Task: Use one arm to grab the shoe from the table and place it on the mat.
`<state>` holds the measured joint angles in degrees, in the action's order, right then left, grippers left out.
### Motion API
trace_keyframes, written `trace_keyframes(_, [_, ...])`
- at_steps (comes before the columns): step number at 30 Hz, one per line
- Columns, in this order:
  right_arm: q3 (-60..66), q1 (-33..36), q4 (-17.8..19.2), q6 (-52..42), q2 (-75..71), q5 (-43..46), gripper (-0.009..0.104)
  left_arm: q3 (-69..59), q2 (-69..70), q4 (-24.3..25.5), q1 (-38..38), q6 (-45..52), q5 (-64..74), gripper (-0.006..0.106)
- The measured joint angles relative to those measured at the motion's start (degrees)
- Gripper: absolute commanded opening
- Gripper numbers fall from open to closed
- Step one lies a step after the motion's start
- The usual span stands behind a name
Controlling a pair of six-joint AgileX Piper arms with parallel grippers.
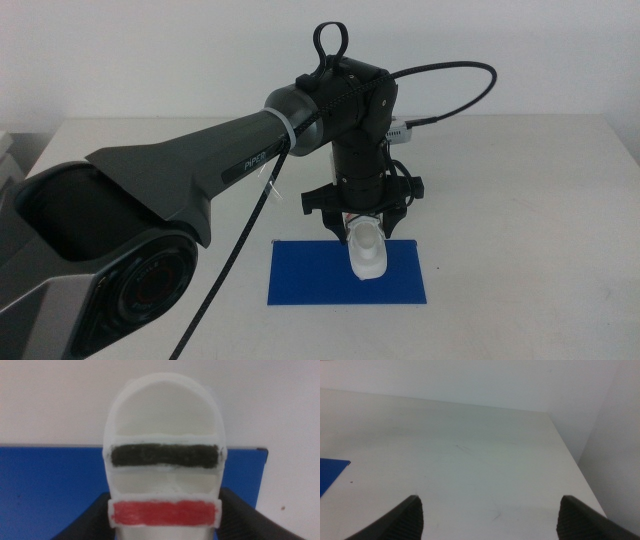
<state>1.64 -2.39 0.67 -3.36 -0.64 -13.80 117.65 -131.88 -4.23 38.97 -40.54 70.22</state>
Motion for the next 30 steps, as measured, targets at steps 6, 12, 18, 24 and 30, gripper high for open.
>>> trace_keyframes(6, [0.0,0.0,0.0,0.0,0.0,0.0,0.078,0.0,0.0,0.3,0.0,-21.8,0.0,-0.001])
trace_keyframes(12, [0.0,0.0,0.0,0.0,0.0,0.0,0.078,0.0,0.0,0.3,0.0,-59.9,0.0,-0.001])
trace_keyframes(18, [0.0,0.0,0.0,0.0,0.0,0.0,0.078,0.0,0.0,0.6,0.0,-78.7,0.0,-0.001])
trace_keyframes(24, [0.0,0.0,0.0,0.0,0.0,0.0,0.078,0.0,0.0,3.6,0.0,-79.5,-0.1,-0.001])
trace_keyframes(30, [0.0,0.0,0.0,0.0,0.0,0.0,0.078,-4.9,2.7,3.8,0.1,-79.5,-0.5,-0.001])
